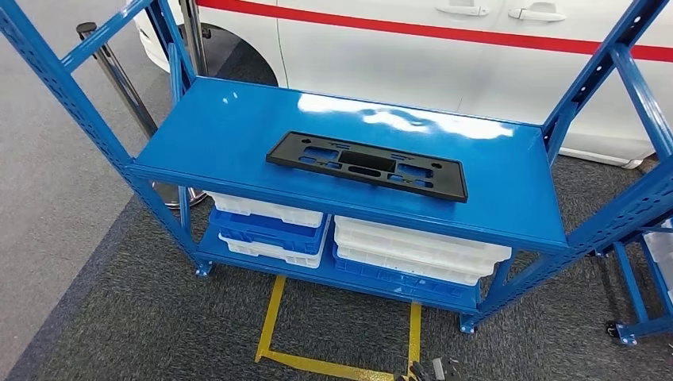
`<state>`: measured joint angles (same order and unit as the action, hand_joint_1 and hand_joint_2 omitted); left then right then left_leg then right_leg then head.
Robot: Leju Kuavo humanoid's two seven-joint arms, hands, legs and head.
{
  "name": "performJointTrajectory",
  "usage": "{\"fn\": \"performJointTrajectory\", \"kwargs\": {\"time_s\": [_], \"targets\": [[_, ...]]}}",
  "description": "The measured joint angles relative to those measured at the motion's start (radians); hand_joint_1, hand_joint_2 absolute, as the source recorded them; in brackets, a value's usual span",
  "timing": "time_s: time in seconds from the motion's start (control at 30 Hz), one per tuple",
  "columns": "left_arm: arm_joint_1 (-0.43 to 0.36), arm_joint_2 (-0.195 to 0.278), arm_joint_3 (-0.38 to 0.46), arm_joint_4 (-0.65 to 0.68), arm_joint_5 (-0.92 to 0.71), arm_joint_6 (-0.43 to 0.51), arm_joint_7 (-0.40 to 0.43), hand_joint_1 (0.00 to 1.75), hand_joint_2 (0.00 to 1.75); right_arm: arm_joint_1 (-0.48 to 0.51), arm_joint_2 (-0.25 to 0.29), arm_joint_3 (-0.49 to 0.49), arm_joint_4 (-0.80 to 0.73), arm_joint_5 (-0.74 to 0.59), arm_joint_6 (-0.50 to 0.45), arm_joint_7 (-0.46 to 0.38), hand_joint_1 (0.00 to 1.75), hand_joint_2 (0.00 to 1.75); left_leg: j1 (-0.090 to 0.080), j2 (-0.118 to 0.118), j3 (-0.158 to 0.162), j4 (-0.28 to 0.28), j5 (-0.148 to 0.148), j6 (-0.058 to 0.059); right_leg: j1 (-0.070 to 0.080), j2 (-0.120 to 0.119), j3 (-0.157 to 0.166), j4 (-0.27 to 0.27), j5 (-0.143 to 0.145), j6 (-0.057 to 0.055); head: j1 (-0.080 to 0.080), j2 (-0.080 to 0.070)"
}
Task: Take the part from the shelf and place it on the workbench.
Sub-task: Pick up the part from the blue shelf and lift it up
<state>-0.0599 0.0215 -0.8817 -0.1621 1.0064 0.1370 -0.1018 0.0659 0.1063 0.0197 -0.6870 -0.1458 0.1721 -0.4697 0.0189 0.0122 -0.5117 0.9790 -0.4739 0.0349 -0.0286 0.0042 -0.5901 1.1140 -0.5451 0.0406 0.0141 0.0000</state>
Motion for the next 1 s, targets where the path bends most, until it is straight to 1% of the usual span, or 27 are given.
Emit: {"fn": "performJointTrajectory", "kwargs": {"time_s": [0.03, 0.07, 0.1, 0.13, 0.17, 0.2, 0.23, 0.27, 0.3, 0.33, 0.4, 0.43, 0.47, 0.5, 0.53, 0.57, 0.6, 0.63, 0.67, 0.7, 0.73, 0.77, 0.8, 0.87, 0.93, 0.97, 1.0], "targets": [[0.000, 0.000, -0.002, 0.000, 0.005, 0.001, -0.002, 0.00, 0.00, 0.011, 0.000, 0.010, -0.027, 0.008, 0.014, -0.010, 0.00, 0.44, 0.000, 0.001, -0.001, -0.001, 0.001, 0.002, 0.000, 0.000, -0.033, 0.064, -0.031, 0.000, 0.000, 0.000], [0.000, 0.000, -0.003, 0.001, 0.011, 0.002, -0.004, 0.00, 0.00, 0.023, 0.000, 0.023, -0.055, 0.016, 0.027, -0.021, 0.00, 0.00, 0.000, 0.002, -0.001, 0.000, 0.000, 0.001, -0.001, 0.000, -0.063, 0.124, -0.053, 0.001, 0.000, 0.000], [0.000, 0.000, -0.005, 0.001, 0.016, 0.003, -0.005, 0.00, 0.00, 0.036, 0.000, 0.035, -0.081, 0.024, 0.037, -0.030, 0.00, 0.00, 0.001, 0.001, -0.001, 0.000, -0.001, 0.000, -0.003, 0.000, -0.083, 0.162, -0.057, 0.003, 0.000, 0.000], [0.001, -0.001, -0.007, 0.002, 0.022, 0.004, -0.006, 0.00, 0.00, 0.048, 0.000, 0.050, -0.110, 0.032, 0.046, -0.041, 0.00, 0.00, 0.002, 0.000, 0.000, 0.002, -0.003, -0.002, -0.005, -0.001, -0.084, 0.161, -0.041, 0.005, 0.000, 0.000], [0.001, -0.001, -0.009, 0.002, 0.028, 0.004, -0.007, 0.00, 0.00, 0.057, -0.001, 0.067, -0.139, 0.039, 0.052, -0.050, 0.00, 0.00, 0.004, -0.001, 0.002, 0.005, -0.006, -0.007, -0.008, -0.002, -0.066, 0.120, -0.008, 0.006, 0.000, 0.000], [0.001, -0.002, -0.012, 0.003, 0.034, 0.005, -0.008, 0.00, 0.00, 0.064, -0.003, 0.083, -0.166, 0.047, 0.055, -0.056, 0.00, 0.00, 0.007, -0.001, 0.002, 0.010, -0.012, -0.014, -0.011, -0.003, -0.038, 0.054, 0.027, 0.008, 0.000, 0.000], [0.001, -0.003, -0.015, 0.003, 0.040, 0.005, -0.009, 0.00, 0.00, 0.070, -0.005, 0.104, -0.195, 0.055, 0.055, -0.062, 0.00, 0.00, 0.007, -0.002, 0.001, 0.018, -0.018, -0.023, -0.009, -0.004, -0.011, -0.007, 0.053, 0.006, 0.000, 0.000], [0.001, -0.003, -0.017, 0.004, 0.047, 0.006, -0.010, 0.00, 0.00, 0.076, -0.008, 0.124, -0.223, 0.062, 0.051, -0.066, 0.00, 0.00, 0.006, -0.002, -0.002, 0.025, -0.024, -0.032, -0.008, -0.003, 0.008, -0.050, 0.067, 0.002, 0.000, 0.000], [0.000, -0.003, -0.019, 0.005, 0.053, 0.008, -0.011, 0.00, 0.00, 0.083, -0.011, 0.145, -0.250, 0.069, 0.043, -0.068, 0.00, 0.00, 0.005, -0.002, -0.004, 0.029, -0.028, -0.039, -0.005, -0.002, 0.015, -0.068, 0.068, -0.006, 0.000, 0.000], [0.000, -0.004, -0.020, 0.006, 0.060, 0.010, -0.012, 0.00, 0.00, 0.091, -0.014, 0.167, -0.278, 0.076, 0.031, -0.070, 0.00, 0.00, 0.004, -0.002, -0.005, 0.030, -0.030, -0.046, -0.001, 0.001, 0.014, -0.067, 0.064, -0.015, -0.001, 0.000], [0.000, -0.006, -0.022, 0.006, 0.073, 0.015, -0.015, 0.00, 0.00, 0.109, -0.021, 0.209, -0.335, 0.088, 0.002, -0.069, 0.00, 0.00, 0.008, -0.002, -0.002, 0.031, -0.034, -0.056, 0.000, 0.002, 0.013, -0.068, 0.064, -0.031, -0.001, 0.000], [0.000, -0.007, -0.024, 0.006, 0.079, 0.017, -0.017, 0.00, 0.00, 0.116, -0.025, 0.230, -0.364, 0.092, -0.015, -0.067, 0.00, 0.00, 0.010, -0.002, -0.006, 0.044, -0.045, -0.060, 0.000, 0.001, 0.013, -0.069, 0.064, -0.039, -0.001, 0.000], [0.000, -0.009, -0.026, 0.006, 0.086, 0.018, -0.019, 0.00, 0.00, 0.121, -0.029, 0.251, -0.392, 0.094, -0.033, -0.063, 0.00, 0.00, 0.011, -0.003, -0.021, 0.078, -0.069, -0.062, 0.000, 0.001, 0.014, -0.072, 0.065, -0.045, -0.001, 0.000], [0.000, -0.010, -0.028, 0.007, 0.091, 0.018, -0.021, 0.00, 0.00, 0.125, -0.034, 0.273, -0.419, 0.096, -0.051, -0.058, 0.00, 0.00, 0.011, -0.003, -0.044, 0.131, -0.099, -0.062, 0.001, 0.001, 0.014, -0.073, 0.065, -0.051, -0.001, 0.000], [0.000, -0.010, -0.030, 0.007, 0.097, 0.018, -0.023, 0.00, 0.00, 0.127, -0.040, 0.296, -0.443, 0.096, -0.067, -0.054, 0.00, 0.00, 0.011, -0.003, -0.077, 0.198, -0.132, -0.062, 0.004, 0.000, 0.014, -0.072, 0.064, -0.055, -0.001, 0.000], [0.000, -0.010, -0.033, 0.007, 0.102, 0.018, -0.024, 0.00, 0.00, 0.130, -0.046, 0.320, -0.466, 0.098, -0.085, -0.050, 0.00, 0.00, 0.010, -0.003, -0.111, 0.265, -0.158, -0.061, 0.008, 0.000, 0.014, -0.072, 0.063, -0.057, -0.001, 0.000], [0.001, -0.010, -0.037, 0.008, 0.107, 0.019, -0.025, 0.00, 0.00, 0.132, -0.053, 0.344, -0.488, 0.100, -0.103, -0.046, 0.00, 0.00, 0.010, -0.003, -0.134, 0.309, -0.166, -0.059, 0.011, 0.000, 0.015, -0.072, 0.062, -0.059, -0.001, 0.000], [0.002, -0.010, -0.041, 0.009, 0.112, 0.019, -0.026, 0.00, 0.00, 0.134, -0.060, 0.369, -0.512, 0.102, -0.121, -0.043, 0.00, 0.00, 0.009, -0.003, -0.144, 0.323, -0.157, -0.056, 0.014, 0.001, 0.017, -0.072, 0.061, -0.061, -0.001, 0.000], [0.002, -0.010, -0.044, 0.010, 0.117, 0.019, -0.027, 0.00, 0.00, 0.135, -0.068, 0.394, -0.535, 0.104, -0.138, -0.041, 0.00, 0.00, 0.008, -0.003, -0.135, 0.297, -0.129, -0.052, 0.017, 0.002, 0.020, -0.071, 0.060, -0.062, -0.001, 0.000], [0.003, -0.010, -0.047, 0.011, 0.121, 0.019, -0.027, 0.00, 0.00, 0.135, -0.076, 0.419, -0.559, 0.106, -0.154, -0.041, 0.00, 0.00, 0.006, -0.004, -0.110, 0.235, -0.087, -0.045, 0.019, 0.003, 0.023, -0.071, 0.058, -0.062, -0.001, 0.000], [0.003, -0.010, -0.050, 0.012, 0.125, 0.019, -0.028, 0.00, 0.00, 0.135, -0.085, 0.444, -0.583, 0.108, -0.169, -0.043, 0.00, 0.00, 0.002, -0.005, -0.081, 0.167, -0.053, -0.038, 0.020, 0.004, 0.026, -0.071, 0.057, -0.061, -0.001, 0.000], [0.002, -0.009, -0.053, 0.014, 0.129, 0.018, -0.029, 0.00, 0.00, 0.133, -0.094, 0.471, -0.607, 0.109, -0.183, -0.045, 0.00, 0.00, -0.002, -0.005, -0.056, 0.106, -0.029, -0.033, 0.022, 0.005, 0.027, -0.070, 0.055, -0.059, -0.001, 0.000], [0.000, -0.008, -0.057, 0.015, 0.133, 0.018, -0.029, 0.00, 0.00, 0.131, -0.103, 0.499, -0.631, 0.111, -0.197, -0.049, 0.00, 0.00, -0.005, -0.006, -0.041, 0.068, -0.017, -0.029, 0.023, 0.005, 0.026, -0.070, 0.054, -0.054, -0.001, 0.000], [-0.002, -0.008, -0.067, 0.017, 0.139, 0.017, -0.030, 0.00, 0.00, 0.126, -0.121, 0.553, -0.676, 0.121, -0.222, -0.060, 0.00, 0.00, -0.010, -0.007, -0.038, 0.050, -0.019, -0.026, 0.023, 0.004, 0.023, -0.071, 0.056, -0.044, -0.001, 0.000], [-0.003, -0.008, -0.075, 0.017, 0.146, 0.015, -0.030, 0.00, 0.00, 0.120, -0.139, 0.604, -0.723, 0.138, -0.245, -0.071, 0.00, 0.00, -0.006, -0.006, -0.035, 0.042, -0.012, -0.018, 0.022, 0.002, 0.022, -0.065, 0.049, -0.033, -0.001, 0.000], [-0.003, -0.008, -0.078, 0.017, 0.149, 0.015, -0.030, 0.00, 0.00, 0.115, -0.147, 0.626, -0.746, 0.148, -0.254, -0.075, 0.00, 0.00, -0.003, -0.005, -0.033, 0.037, -0.009, -0.011, 0.022, 0.002, 0.013, -0.043, 0.032, -0.029, -0.001, 0.000], [-0.003, -0.008, -0.083, 0.017, 0.151, 0.014, -0.029, 0.00, 0.00, 0.108, -0.158, 0.649, -0.769, 0.161, -0.263, -0.077, 0.00, 0.00, -0.001, -0.003, -0.032, 0.033, -0.006, -0.006, 0.022, 0.001, -0.007, 0.001, 0.005, -0.025, -0.001, 0.000]]}}
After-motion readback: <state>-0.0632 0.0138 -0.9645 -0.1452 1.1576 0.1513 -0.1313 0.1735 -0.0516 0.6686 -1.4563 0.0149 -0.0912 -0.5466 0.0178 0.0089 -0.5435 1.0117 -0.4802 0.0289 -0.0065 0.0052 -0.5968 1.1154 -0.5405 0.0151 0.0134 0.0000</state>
